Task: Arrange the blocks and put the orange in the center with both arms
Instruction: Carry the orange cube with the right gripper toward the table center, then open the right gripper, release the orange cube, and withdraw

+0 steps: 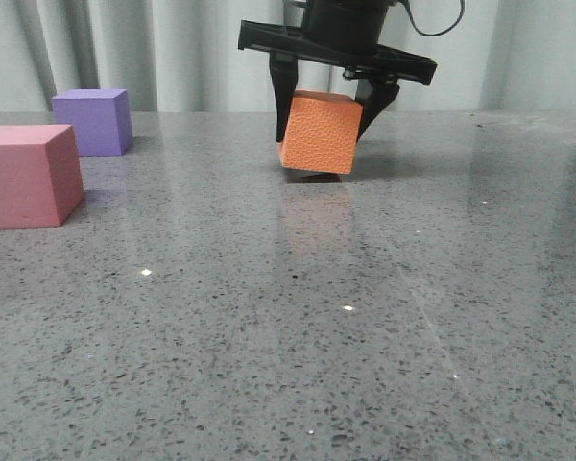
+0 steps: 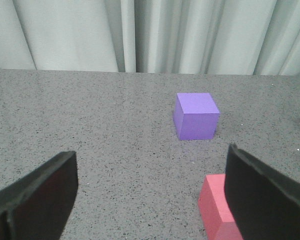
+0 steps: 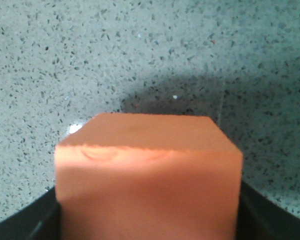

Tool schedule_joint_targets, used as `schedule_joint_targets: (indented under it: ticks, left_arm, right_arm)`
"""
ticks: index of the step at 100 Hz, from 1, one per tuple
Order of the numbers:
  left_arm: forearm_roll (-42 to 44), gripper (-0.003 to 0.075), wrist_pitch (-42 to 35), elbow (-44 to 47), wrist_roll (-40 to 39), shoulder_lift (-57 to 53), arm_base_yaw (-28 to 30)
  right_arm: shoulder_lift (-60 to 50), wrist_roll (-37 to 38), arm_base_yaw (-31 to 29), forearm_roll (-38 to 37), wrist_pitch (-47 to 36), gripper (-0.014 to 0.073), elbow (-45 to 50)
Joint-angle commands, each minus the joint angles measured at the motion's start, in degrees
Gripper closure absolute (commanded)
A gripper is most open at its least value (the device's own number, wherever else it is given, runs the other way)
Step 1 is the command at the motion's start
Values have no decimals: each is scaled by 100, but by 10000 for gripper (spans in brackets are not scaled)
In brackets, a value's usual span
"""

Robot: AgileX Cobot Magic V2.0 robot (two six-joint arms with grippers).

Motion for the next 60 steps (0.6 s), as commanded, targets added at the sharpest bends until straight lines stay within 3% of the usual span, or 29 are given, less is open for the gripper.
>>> schedule_joint_targets:
  ticks: [1,27,60]
  left_arm:
    - [-88,155,-416,-208,-19,37,13]
    - [-88,155,-416,-208,-19,37,13]
    - [-88,155,-416,-208,-19,37,13]
  right_arm:
    - [-363,8,-8,52,122,402,-175]
    - [-363,2,-8,52,113,10,-175]
    - [-387,2,-8,52,249,-17,-175]
